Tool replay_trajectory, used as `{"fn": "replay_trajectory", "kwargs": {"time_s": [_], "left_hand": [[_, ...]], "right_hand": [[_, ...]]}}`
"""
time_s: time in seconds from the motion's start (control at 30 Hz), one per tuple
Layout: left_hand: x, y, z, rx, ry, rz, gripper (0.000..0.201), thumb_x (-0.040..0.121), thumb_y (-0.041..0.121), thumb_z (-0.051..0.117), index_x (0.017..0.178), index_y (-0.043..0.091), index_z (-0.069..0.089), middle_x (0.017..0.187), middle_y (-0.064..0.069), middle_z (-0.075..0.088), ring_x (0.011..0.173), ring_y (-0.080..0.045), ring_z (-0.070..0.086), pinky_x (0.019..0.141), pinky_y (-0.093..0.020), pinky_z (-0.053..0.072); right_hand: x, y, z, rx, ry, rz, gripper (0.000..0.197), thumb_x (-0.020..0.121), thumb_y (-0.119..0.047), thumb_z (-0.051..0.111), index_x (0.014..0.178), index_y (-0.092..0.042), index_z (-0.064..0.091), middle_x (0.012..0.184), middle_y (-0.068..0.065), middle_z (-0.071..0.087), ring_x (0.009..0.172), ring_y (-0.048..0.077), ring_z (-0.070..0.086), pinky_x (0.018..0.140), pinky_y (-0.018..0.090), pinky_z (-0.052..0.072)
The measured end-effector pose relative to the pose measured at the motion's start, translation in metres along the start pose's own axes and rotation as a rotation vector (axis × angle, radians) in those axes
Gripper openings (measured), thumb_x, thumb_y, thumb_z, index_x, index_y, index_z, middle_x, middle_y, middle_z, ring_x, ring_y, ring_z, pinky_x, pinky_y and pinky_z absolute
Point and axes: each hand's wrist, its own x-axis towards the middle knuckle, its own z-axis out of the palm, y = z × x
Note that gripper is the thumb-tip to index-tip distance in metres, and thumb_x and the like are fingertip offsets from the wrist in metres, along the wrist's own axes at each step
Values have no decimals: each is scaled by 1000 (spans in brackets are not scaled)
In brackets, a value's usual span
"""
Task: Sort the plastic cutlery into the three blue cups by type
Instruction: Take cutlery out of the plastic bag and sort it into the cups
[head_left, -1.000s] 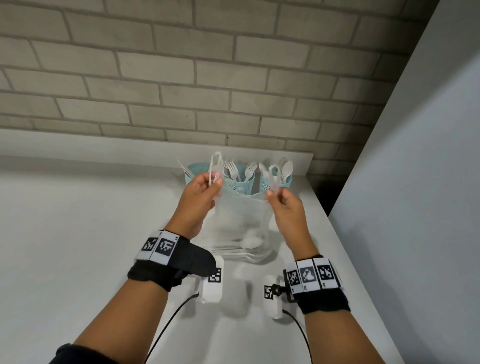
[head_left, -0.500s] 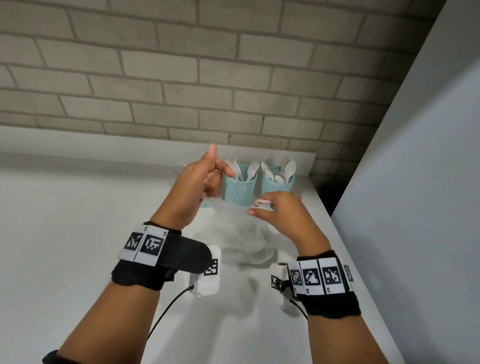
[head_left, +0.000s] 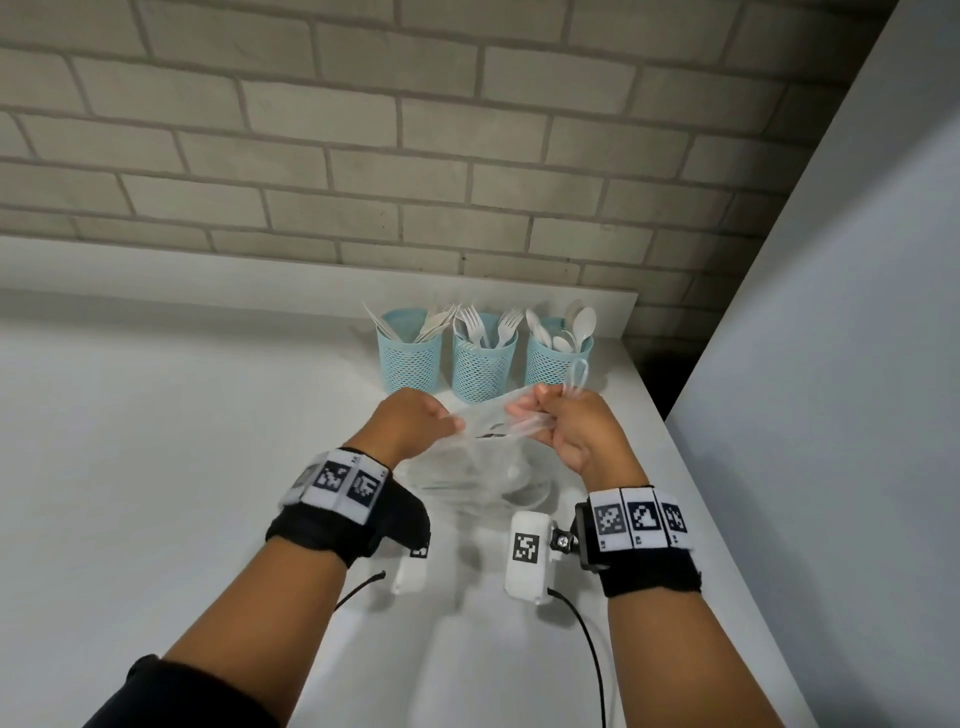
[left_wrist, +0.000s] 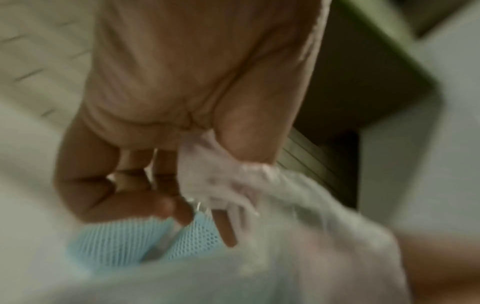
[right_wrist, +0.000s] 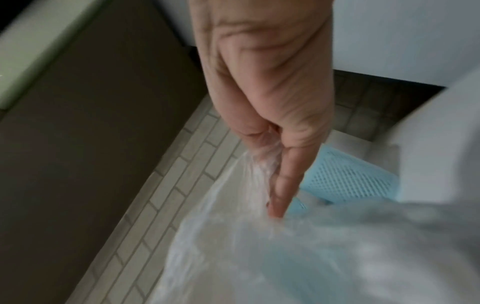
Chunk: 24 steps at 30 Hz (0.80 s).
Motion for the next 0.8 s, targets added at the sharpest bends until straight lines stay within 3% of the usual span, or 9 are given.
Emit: {"fn": "replay_trajectory", "kwargs": {"time_s": [0.13,0.3,0.33,0.37,0.4,0.47,0.6,0.7,0.8], "left_hand": [[3,-8,-1,-999,-298,-331,9,95,12,52,87,8,54,94,-9,60,76,-23,67,62,-32,58],[16,-27,6,-1415,-331,-409,9,92,0,49,87,6,52,93,-16,62,93,-29,62,56,-40,56],[16,-30,6,-1437,-325,-434,14,85,-7,57,82,6,51,81,-18,62,79,-27,64,57,-35,56],[18,-33,6,-1493,-298,-456,19,81,-6,62,77,7,49,63,-14,61,58,-22,64,58,-13,32],[18,-34,6,-1586,-260,-477,20,86,3,60,74,9,45,47,-9,54,40,-17,56,33,-19,39],[16,-36,2,-1697,-211,-517,27,95,27,50,77,9,43,41,-2,43,25,-12,39,37,-15,45],[11,-31,1,-1287,-188,-360,33,89,34,61,113,15,48,90,-4,54,54,-12,52,51,-20,50],[7,-24,5,-654,-53,-199,42,81,38,70,115,21,50,120,-2,48,101,-18,55,76,-31,50],[3,-17,5,-95,135,-124,56,71,50,74,115,22,52,129,-10,37,116,-29,51,96,-39,47]], "right_hand": [[8,14,-10,499,-16,160,24,97,2,37,78,0,50,49,7,62,40,11,62,43,20,52],[25,30,-19,612,89,322,19,94,-6,50,77,0,55,42,4,56,27,7,46,28,13,35],[29,34,-22,539,87,325,14,91,-11,57,80,-3,56,47,2,57,33,8,49,33,14,39],[32,38,-25,486,81,329,12,86,-16,63,84,-5,57,55,2,59,41,10,51,41,18,42],[33,38,-28,478,89,338,16,83,-18,66,87,-5,56,63,4,60,45,10,50,43,18,41],[32,31,-32,530,133,330,19,86,-19,63,91,-4,53,76,5,57,34,9,45,33,16,37],[17,15,-24,150,192,96,41,89,-21,60,125,-6,46,106,7,58,66,15,60,51,23,47],[1,7,-15,-687,400,-176,66,85,-37,64,139,-23,29,134,10,31,115,27,41,92,39,40],[-15,-3,-8,-1137,450,-348,64,87,-46,57,141,-27,27,144,16,19,130,35,24,103,48,29]]}}
